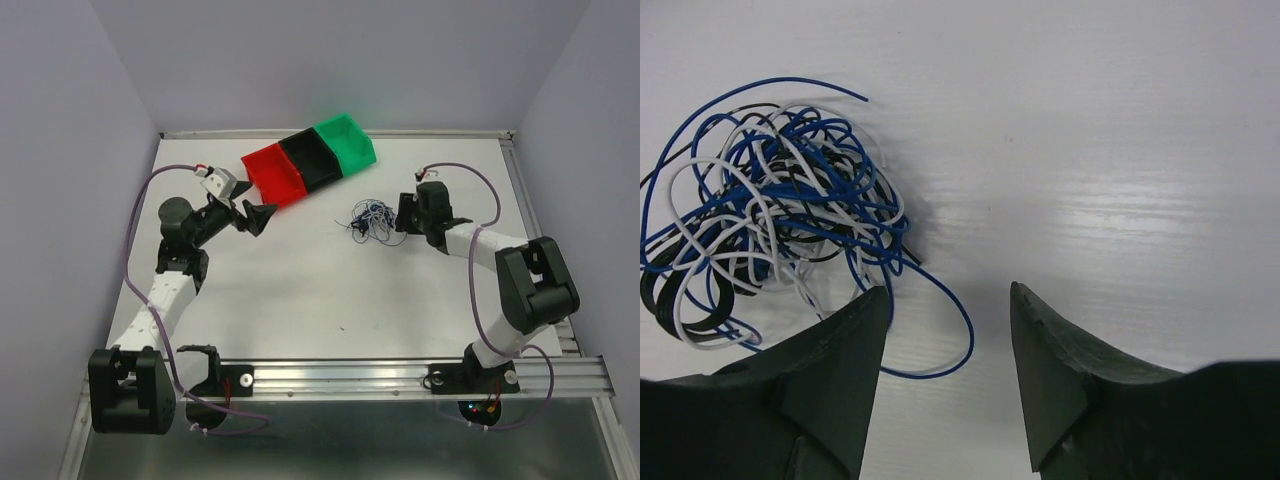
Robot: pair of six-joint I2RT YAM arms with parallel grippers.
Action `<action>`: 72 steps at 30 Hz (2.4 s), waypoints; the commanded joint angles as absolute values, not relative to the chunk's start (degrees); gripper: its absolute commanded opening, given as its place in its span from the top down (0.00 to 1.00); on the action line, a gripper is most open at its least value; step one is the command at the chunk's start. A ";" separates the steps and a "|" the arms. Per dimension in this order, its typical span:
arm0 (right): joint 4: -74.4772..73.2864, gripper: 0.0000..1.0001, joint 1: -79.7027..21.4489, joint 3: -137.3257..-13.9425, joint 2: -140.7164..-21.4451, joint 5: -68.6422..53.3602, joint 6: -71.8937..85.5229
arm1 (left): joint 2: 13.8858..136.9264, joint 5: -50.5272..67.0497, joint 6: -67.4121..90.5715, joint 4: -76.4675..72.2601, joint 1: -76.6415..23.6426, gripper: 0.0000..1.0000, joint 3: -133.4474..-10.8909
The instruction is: Untangle the cables
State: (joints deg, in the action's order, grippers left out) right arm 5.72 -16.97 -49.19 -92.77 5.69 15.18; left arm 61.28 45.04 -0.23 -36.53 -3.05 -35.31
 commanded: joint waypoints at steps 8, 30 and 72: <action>6.33 0.89 -17.32 -56.07 -96.33 7.39 15.03 | 60.21 43.43 -3.77 -36.57 -6.84 0.01 -38.23; 6.24 0.49 -18.37 -50.89 -87.80 3.87 18.20 | 110.47 30.24 -20.65 -14.24 -26.71 0.01 -80.50; 18.65 1.00 -21.80 -46.06 -85.79 11.24 17.84 | 113.30 23.03 -21.27 -13.01 -34.28 1.00 -77.62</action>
State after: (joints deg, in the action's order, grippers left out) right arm 17.17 -21.47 -47.97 -91.68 4.36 16.53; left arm 120.46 23.90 -19.92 -12.97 -34.28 -80.01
